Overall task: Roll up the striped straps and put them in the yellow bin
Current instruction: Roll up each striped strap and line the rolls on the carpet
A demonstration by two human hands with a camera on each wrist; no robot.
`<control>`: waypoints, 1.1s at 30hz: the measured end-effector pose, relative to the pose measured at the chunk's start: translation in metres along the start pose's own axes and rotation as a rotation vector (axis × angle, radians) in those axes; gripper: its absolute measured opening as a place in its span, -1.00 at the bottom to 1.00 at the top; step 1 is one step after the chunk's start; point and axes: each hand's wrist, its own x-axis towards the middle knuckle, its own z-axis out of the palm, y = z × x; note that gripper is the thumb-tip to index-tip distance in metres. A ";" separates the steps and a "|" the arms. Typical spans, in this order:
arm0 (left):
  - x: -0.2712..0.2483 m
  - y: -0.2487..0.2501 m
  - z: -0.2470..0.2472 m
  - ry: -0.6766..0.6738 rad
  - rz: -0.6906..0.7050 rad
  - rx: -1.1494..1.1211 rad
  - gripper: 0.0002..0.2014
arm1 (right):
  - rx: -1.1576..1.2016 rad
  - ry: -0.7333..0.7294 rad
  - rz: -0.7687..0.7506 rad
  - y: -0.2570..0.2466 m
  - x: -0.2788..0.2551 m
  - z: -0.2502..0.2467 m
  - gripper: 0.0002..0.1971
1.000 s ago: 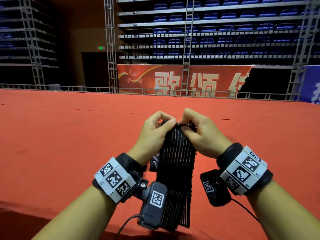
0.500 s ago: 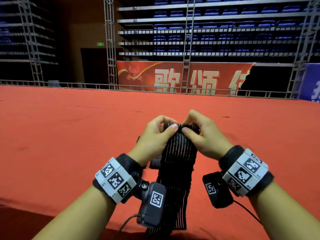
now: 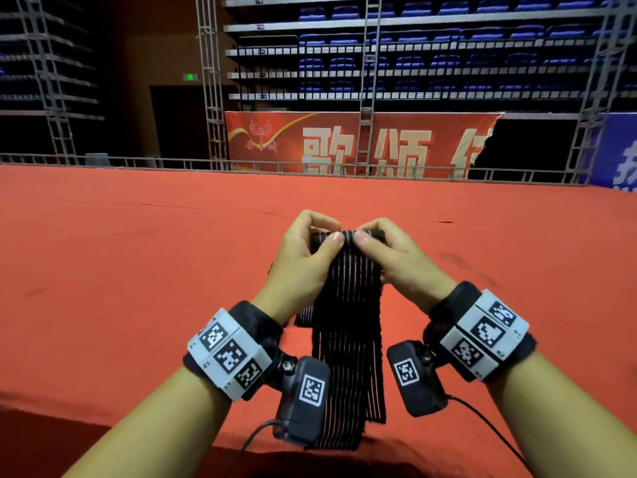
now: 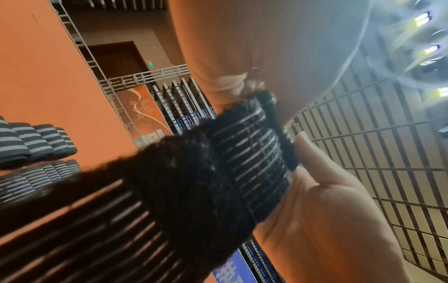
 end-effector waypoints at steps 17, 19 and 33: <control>-0.007 0.010 0.001 0.029 0.054 -0.025 -0.92 | 0.212 0.082 -0.062 -0.013 -0.004 0.011 -0.88; -0.010 0.010 0.003 0.018 0.024 -0.040 -0.93 | 0.152 0.086 -0.108 -0.012 -0.004 0.008 -0.92; -0.012 0.010 0.013 0.036 -0.078 -0.189 -0.98 | 0.275 0.155 -0.004 -0.013 -0.008 0.016 -0.87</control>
